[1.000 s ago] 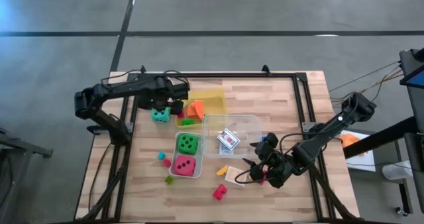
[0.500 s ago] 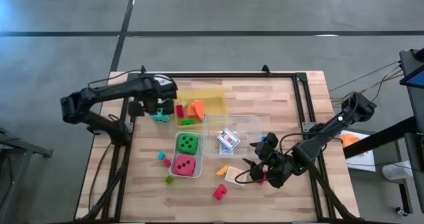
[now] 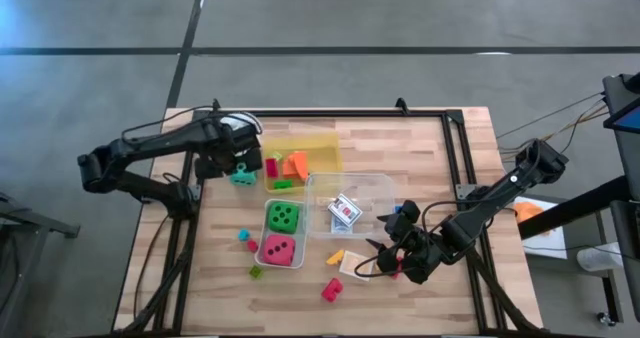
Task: Pick & Place Toys
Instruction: Put the blue dice into the white bin
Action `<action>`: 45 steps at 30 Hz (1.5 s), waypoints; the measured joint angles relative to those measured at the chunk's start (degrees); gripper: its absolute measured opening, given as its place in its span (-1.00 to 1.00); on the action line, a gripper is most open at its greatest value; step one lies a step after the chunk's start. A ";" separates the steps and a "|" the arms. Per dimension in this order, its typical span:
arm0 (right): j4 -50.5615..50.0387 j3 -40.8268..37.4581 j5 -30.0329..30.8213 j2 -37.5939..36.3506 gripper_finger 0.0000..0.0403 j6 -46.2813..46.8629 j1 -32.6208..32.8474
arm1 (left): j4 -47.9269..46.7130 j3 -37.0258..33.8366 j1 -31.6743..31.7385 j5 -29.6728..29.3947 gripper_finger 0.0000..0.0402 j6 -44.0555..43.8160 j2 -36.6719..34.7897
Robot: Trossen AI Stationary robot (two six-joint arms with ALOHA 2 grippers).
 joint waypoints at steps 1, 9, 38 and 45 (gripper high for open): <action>-0.01 0.00 -0.02 0.00 0.61 0.00 0.00 | 1.06 -0.29 0.05 -0.55 0.94 1.48 0.00; -0.02 0.00 0.01 0.00 0.61 0.00 0.01 | 3.89 -0.73 0.28 -3.08 0.94 3.26 0.00; -0.03 0.00 0.01 0.00 0.61 0.00 0.01 | 8.09 -2.18 1.79 -7.65 0.99 6.93 5.18; -0.03 0.00 -0.01 0.00 0.61 0.00 0.00 | 12.95 -6.11 3.72 -6.81 0.99 7.77 4.82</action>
